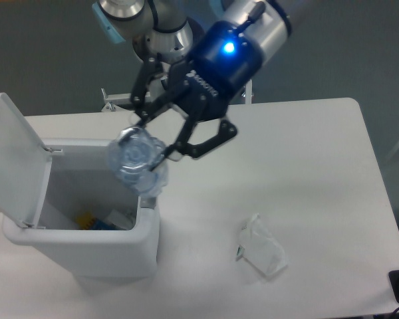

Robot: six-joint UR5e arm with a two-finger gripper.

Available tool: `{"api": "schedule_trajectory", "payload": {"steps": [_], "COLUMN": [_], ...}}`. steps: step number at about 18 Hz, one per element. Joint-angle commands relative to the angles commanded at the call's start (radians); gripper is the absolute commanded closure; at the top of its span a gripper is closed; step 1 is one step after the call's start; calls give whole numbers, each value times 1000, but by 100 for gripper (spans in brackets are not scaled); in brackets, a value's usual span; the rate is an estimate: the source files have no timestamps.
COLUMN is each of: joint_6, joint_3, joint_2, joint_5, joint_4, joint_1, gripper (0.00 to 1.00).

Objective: Place the trash in the trash can
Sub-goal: 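Carry the held bottle over the open trash can, then open the gripper to drop the bottle into the can, then move the open gripper back over the clear plastic bag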

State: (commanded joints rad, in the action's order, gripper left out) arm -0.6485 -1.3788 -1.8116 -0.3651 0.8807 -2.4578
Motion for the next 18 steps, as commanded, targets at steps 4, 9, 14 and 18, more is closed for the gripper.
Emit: {"api": "schedule_trajectory", "payload": {"steps": [4, 9, 14, 18], "joint_6": [-120, -134, -114, -56], "joint_3": [-97, -121, -126, -140], "joint_2": [-3, -5, -6, -46], "joint_5": [0, -3, -5, -137], "joint_4": [-22, -20, -19, -11], "joint_1": [26, 25, -58, -182], "gripper": [39, 4, 0, 0]}}
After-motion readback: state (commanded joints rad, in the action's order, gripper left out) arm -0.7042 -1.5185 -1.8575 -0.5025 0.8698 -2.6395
